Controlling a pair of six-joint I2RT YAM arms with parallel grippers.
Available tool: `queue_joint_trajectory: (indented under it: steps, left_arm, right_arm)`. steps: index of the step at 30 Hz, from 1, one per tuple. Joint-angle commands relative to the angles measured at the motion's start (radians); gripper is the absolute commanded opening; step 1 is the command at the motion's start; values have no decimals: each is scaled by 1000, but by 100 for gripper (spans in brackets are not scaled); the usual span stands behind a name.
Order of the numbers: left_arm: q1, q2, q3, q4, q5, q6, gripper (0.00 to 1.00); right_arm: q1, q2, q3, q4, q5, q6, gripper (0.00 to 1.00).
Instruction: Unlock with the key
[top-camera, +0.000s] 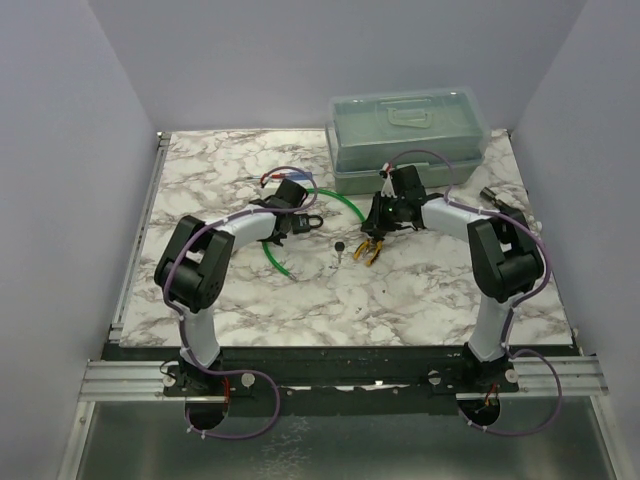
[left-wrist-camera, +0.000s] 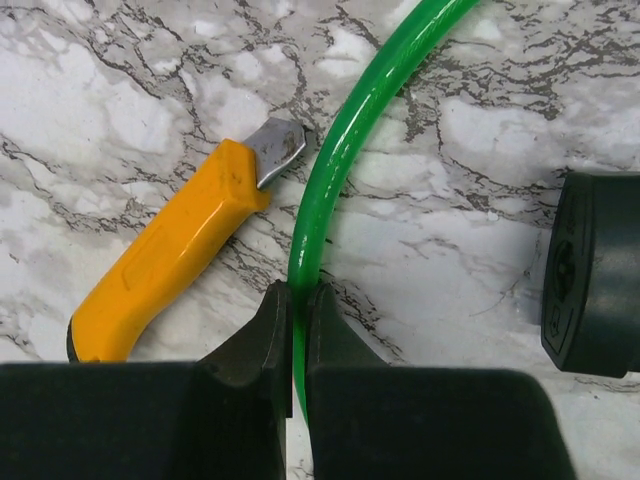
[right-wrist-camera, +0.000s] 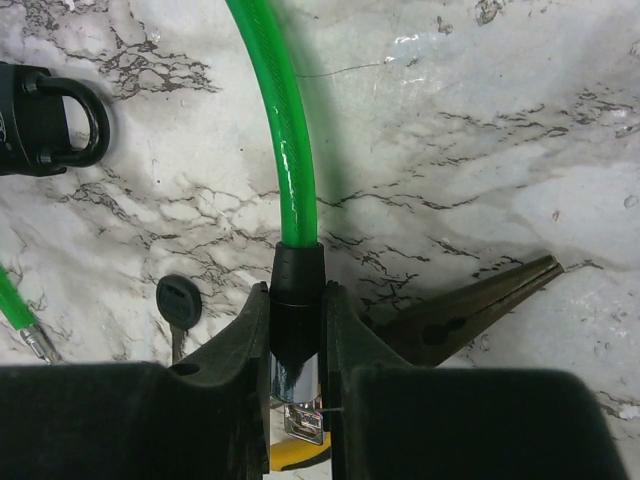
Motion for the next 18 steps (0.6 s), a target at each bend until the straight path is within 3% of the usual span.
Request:
queue_joint_trajectory:
  steps: [1,3,8,10,18]
  left_arm:
    - [12,48,45,15,-54,44,1]
    - [11,64,67,-5,-96,58,8]
    - [12,54,69,-21,-129,68,36]
    - [12,44,69,-23,-144,71,45]
    - [-24,-57,72,-44,-128,69,69]
  right_arm:
    - [-7,41,49,-26,3,-11,2]
    - [-7,47,66,-42,7,-9,6]
    - [-7,28,50,-51,13,3,14]
    - [-7,19,48,-56,17,6,21]
    - [-7,-22,62,-87,14,15,45]
